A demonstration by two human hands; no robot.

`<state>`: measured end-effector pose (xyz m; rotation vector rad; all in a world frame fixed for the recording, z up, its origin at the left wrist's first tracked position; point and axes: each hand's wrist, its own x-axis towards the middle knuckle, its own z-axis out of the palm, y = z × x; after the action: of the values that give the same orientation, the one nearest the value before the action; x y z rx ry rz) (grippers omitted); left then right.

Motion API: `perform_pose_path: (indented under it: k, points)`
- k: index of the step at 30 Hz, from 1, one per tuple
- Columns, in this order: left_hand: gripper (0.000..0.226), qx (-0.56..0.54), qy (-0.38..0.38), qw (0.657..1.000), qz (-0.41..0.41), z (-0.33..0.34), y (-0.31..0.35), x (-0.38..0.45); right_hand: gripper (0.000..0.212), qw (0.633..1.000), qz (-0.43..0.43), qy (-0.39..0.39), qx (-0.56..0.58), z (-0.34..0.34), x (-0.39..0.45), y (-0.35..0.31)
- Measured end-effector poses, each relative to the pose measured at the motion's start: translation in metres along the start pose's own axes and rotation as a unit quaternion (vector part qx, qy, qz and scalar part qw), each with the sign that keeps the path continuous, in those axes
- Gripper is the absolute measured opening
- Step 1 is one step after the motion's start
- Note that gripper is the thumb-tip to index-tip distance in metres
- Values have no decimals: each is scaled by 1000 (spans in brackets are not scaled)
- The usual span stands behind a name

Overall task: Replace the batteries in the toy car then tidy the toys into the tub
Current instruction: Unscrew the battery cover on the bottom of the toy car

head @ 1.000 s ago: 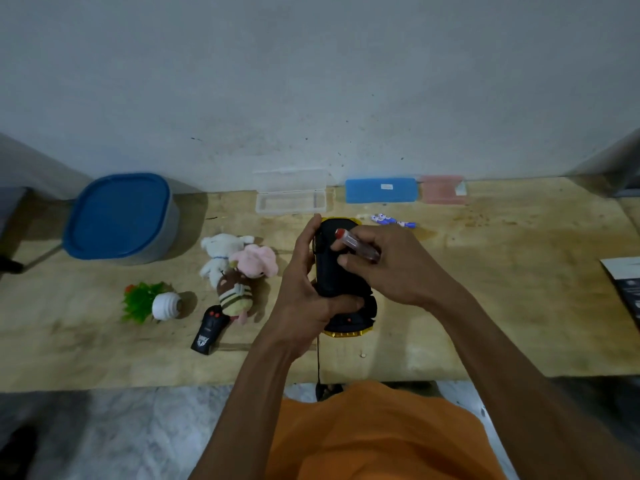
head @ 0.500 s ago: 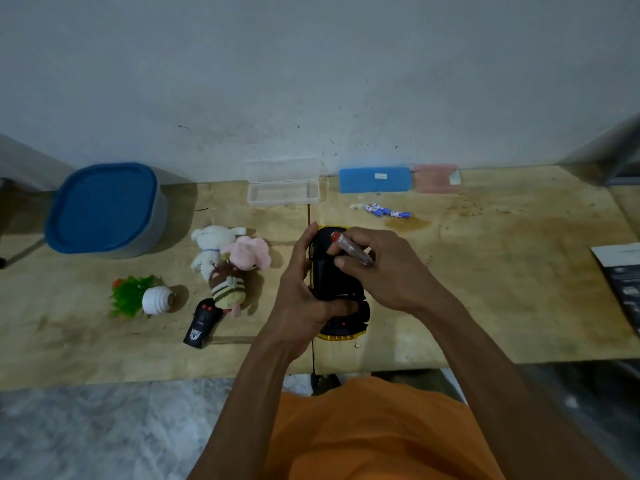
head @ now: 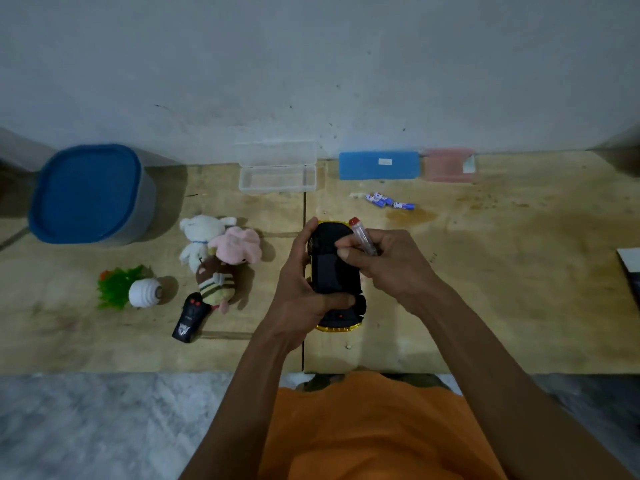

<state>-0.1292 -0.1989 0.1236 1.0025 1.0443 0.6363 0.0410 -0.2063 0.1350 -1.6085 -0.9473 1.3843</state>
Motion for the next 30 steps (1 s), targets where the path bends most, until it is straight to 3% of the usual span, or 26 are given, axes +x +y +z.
perform_pose_path:
  k: [6,9,12,14,25,30]
  points:
    - [122,32,41,998,-46,1,-13,25,7,988,51,107,98,-36,33,17]
    - [122,30,60,995,-68,-2,-18,37,14,985,54,163,0,-60,59,48]
    - [122,35,75,993,-80,-4,-25,47,2,976,86,126,-156,-71,77,88]
    - [122,37,79,992,-86,-3,-27,52,14,962,113,74,-236,-72,84,110]
    - [123,18,69,993,-97,-2,-29,54,41,958,102,79,-258,-49,89,165]
    - [123,17,75,992,-95,-4,-31,47,32,957,74,64,-274,-44,83,164]
